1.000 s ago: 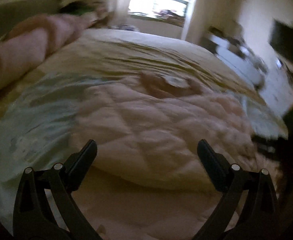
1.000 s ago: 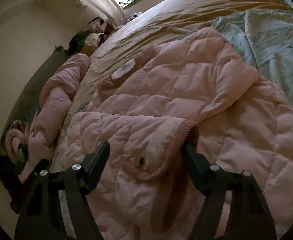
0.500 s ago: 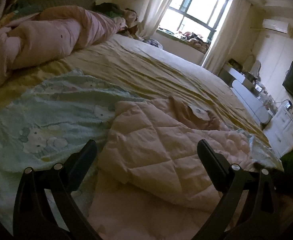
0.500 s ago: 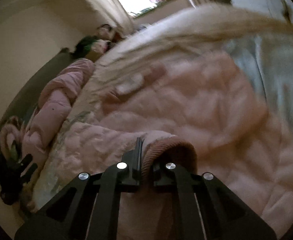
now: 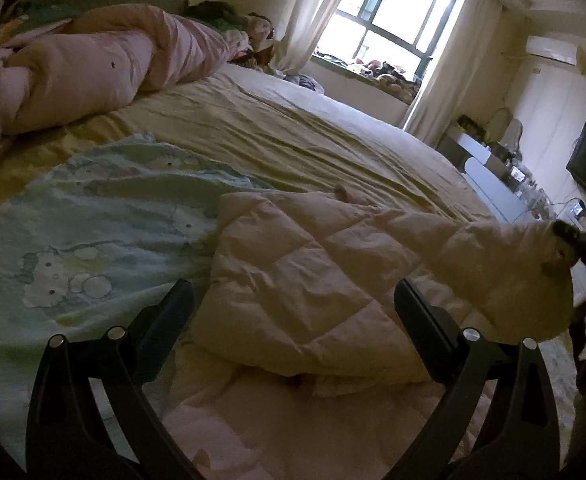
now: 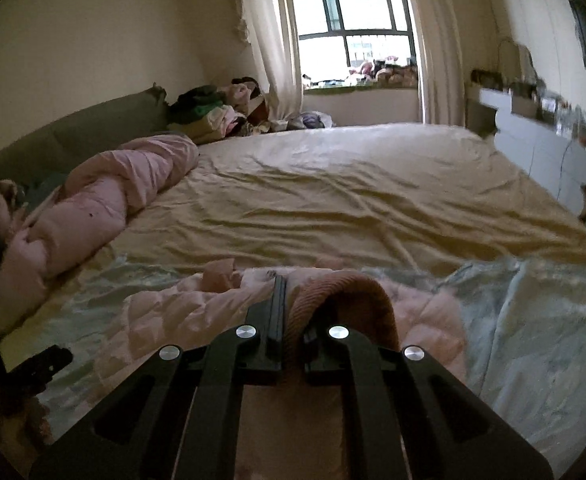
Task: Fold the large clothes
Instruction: 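Grasp the jacket hem edge with the right tool and lift it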
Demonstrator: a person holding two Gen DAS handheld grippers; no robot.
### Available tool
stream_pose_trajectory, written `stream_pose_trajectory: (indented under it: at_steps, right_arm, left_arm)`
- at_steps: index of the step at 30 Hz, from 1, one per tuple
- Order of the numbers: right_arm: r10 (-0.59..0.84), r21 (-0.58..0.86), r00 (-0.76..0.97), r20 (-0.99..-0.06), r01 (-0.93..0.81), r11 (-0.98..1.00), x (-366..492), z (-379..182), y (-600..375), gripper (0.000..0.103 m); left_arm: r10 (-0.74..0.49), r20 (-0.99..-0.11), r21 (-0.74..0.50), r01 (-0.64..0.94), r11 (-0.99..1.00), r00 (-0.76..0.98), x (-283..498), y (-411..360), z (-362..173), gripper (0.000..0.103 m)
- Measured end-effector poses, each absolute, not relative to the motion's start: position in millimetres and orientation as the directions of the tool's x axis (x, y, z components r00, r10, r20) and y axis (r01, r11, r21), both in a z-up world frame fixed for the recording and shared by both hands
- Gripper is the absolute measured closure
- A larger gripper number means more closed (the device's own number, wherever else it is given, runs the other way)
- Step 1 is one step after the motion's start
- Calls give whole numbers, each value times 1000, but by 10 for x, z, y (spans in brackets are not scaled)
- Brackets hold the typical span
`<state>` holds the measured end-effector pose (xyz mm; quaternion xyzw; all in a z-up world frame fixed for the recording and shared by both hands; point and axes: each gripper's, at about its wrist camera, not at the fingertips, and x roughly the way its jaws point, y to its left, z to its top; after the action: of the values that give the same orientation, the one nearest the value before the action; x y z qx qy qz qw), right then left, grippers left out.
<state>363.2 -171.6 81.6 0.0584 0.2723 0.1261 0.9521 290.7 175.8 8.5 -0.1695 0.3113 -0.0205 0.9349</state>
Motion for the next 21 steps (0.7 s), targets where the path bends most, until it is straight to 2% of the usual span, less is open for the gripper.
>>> stream_pose_trajectory:
  at_steps: [3, 7, 16, 21]
  right_arm:
    - [239, 139, 837, -491, -195, 971, 3705, 797, -1718, 98]
    - [179, 96, 826, -534, -152, 984, 3846, 567, -1728, 98]
    - [142, 144, 778, -613, -67, 987, 4073, 114, -1879, 97]
    - [123, 138, 756, -642, -44, 990, 4148, -63, -1909, 97]
  left_arm:
    - [-149, -567, -339, -65, 938, 810, 2942, 1768, 76, 9]
    - [-165, -563, -347, -51, 937, 810, 2970, 1747, 59, 9]
    - [-172, -578, -299, -11, 954, 798, 3130, 1611, -10, 9]
    - [-212, -589, -332, 6, 943, 779, 3237, 1614, -84, 9]
